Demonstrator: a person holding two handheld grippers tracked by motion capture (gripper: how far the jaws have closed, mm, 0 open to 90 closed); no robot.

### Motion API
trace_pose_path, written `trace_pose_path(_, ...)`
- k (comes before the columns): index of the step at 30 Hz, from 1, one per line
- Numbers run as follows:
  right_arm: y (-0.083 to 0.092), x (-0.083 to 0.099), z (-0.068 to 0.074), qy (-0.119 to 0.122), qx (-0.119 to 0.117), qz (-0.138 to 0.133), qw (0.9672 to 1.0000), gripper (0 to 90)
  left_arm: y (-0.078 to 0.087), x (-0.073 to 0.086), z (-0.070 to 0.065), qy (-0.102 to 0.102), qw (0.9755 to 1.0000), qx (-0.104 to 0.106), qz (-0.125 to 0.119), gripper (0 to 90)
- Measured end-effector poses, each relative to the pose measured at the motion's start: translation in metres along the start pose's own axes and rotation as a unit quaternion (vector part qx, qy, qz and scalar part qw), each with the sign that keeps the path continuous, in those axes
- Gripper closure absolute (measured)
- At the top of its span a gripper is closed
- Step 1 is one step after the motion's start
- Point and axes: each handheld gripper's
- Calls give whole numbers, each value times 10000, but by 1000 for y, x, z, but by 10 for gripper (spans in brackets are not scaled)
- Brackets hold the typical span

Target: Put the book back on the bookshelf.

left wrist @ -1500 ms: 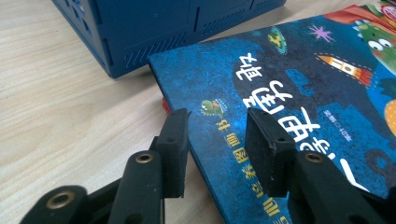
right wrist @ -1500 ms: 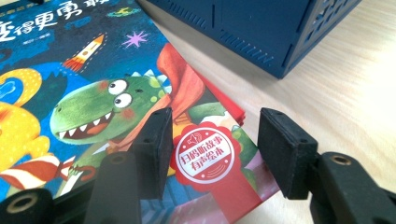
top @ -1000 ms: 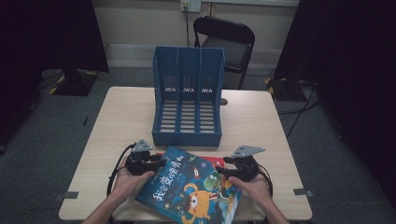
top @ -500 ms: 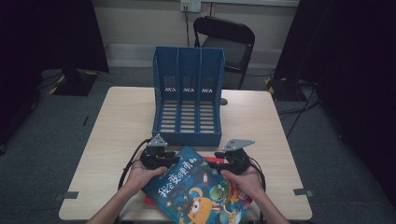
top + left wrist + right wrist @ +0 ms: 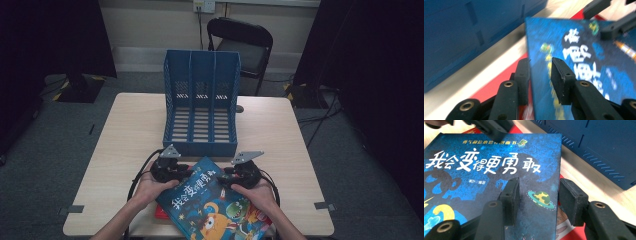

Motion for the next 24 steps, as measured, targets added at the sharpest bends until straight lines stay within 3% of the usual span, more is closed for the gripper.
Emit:
trace_pose_path(1, 0, 0, 0, 0, 0, 0, 10000, 519, 0, 0, 0, 0, 10000, 0, 0, 684)
trace_pose_path(2, 0, 0, 1, 41, 30, 11, 10000, 525, 11, 7, 3, 142, 9999, 30, 10, 680)
trace_pose_path(4, 0, 0, 1, -17, 53, 22, 10000, 525, 21, 12, 6, 216, 9997, 106, 8, 667)
trace_pose_path(8, 0, 0, 2, -30, 71, 23, 10000, 526, 35, 19, 4, 134, 9999, 65, 46, 647)
trace_pose_path(10, 0, 0, 3, 4, 107, 21, 9999, 527, 49, 29, 2, 235, 9997, 104, 62, 616)
trace_pose_path(14, 0, 0, 3, -13, 97, 23, 9999, 527, 62, 38, -1, 275, 9996, 99, 29, 601)
trace_pose_path(16, 0, 0, 3, -8, 92, 27, 10000, 527, 72, 45, -3, 363, 9993, 39, 12, 551)
trace_pose_path(24, 0, 1, 2, -35, 90, 11, 10000, 526, 79, 50, -7, 335, 9992, 221, 72, 501)
Point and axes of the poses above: each handheld gripper's, and its own axes: y roughly backward along the jaws, x roughly out of its underside, z roughly to its left, and after that the axes turned 13 degrees about -z, right-handed
